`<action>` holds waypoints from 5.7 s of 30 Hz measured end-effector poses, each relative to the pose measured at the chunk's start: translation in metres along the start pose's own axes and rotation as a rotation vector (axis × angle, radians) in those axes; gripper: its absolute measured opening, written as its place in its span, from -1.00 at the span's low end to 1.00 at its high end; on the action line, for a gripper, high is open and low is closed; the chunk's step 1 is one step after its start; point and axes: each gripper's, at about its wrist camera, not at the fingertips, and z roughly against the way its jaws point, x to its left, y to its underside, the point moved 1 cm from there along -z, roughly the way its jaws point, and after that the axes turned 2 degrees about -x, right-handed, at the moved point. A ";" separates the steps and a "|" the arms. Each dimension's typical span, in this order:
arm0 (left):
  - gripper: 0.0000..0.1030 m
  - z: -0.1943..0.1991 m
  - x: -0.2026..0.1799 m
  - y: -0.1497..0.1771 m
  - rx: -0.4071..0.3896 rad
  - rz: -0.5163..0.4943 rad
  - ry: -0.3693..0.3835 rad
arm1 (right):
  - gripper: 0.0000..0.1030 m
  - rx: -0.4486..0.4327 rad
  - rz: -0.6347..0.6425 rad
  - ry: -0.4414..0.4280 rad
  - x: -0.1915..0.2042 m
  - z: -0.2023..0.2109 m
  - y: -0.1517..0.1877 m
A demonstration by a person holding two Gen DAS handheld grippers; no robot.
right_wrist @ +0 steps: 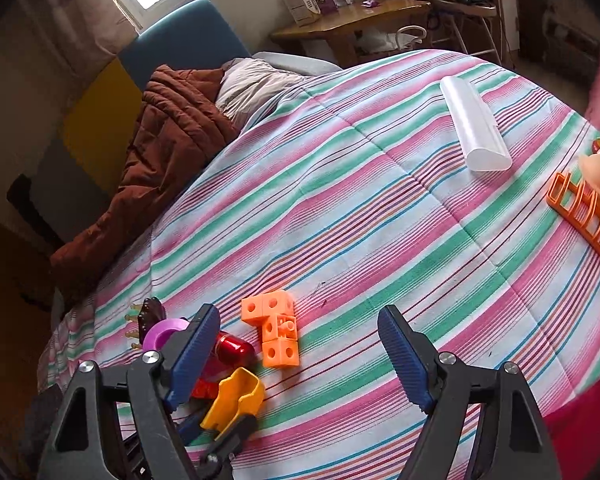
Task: Organize rigid objects
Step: 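Move both tools back toward the remaining toys, then grasp the yellow scoop with the left gripper while the right gripper grasps the orange connected cubes, then carry the yellow scoop into the tray and release it with the left gripper, then carry the orange connected cubes into the tray and release them with the right gripper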
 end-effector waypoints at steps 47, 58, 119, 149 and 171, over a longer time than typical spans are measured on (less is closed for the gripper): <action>-0.48 0.049 0.045 0.078 -0.109 0.192 0.047 | -0.61 0.177 0.391 0.182 0.042 -0.069 0.030; -0.51 0.056 0.034 0.077 -0.104 0.174 -0.016 | -0.61 0.176 0.401 0.177 0.044 -0.076 0.029; -0.51 0.227 0.174 0.218 -0.187 0.517 -0.408 | -0.60 0.117 0.573 0.264 0.061 -0.079 0.040; -0.42 0.232 0.177 0.217 -0.175 0.423 -0.624 | -0.61 0.124 0.515 0.255 0.058 -0.074 0.037; -0.42 0.244 0.187 0.220 -0.211 0.474 -0.622 | -0.61 -0.022 0.454 0.040 0.088 -0.015 0.029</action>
